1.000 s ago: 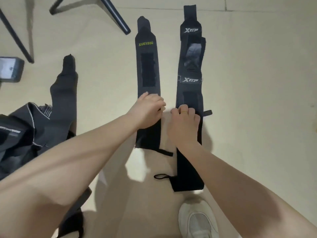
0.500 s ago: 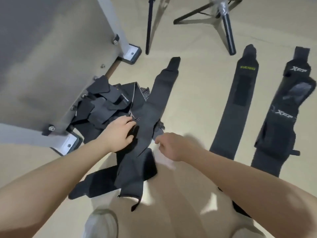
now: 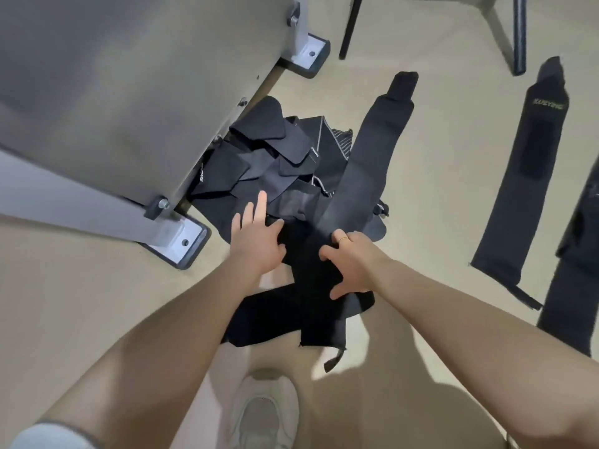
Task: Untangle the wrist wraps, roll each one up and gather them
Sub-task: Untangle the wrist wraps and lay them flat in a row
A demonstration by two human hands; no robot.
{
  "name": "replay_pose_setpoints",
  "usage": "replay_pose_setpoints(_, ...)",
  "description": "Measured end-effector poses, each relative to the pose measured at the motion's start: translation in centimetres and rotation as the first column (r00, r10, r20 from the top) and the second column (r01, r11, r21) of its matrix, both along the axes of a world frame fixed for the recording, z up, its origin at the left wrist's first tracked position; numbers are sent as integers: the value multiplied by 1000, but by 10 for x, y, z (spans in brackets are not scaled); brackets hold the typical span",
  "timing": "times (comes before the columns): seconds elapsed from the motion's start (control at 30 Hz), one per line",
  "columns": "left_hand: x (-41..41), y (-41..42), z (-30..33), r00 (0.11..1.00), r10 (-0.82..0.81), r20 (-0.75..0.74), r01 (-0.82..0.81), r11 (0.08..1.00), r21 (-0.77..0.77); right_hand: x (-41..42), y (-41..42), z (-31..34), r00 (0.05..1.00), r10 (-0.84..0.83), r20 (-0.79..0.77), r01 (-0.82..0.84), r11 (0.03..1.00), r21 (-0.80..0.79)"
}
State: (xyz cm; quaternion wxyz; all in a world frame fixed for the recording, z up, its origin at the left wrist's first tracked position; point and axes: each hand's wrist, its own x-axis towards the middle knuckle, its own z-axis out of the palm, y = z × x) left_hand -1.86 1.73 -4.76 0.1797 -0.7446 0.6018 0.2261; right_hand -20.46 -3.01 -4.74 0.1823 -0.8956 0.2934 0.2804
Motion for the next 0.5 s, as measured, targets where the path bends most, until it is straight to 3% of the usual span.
replay_pose_setpoints(0.1,4,-1,-5,998,-39,-53,40,999,16,-4,9,-7,999,42,-28,-42,999,-7)
replay_pose_setpoints(0.23,-1,2,-7,994,-44,-97,53,994,95,-17,19,-12,995,-29,-100,30,1000,2)
replay_pose_setpoints(0.33,-7,2,-8,995,-55,-86,65,992,112,-25,24,-13,992,-109,-57,110,994,9)
replay_pose_setpoints(0.43,-18,3,-5,995,-28,-96,24,999,-40,-32,20,-11,942,-317,109,295,939,175)
replay_pose_setpoints(0.5,-25,6,-1,958,-71,-278,-7,963,-270,-37,12,1,797,-572,192,479,794,374)
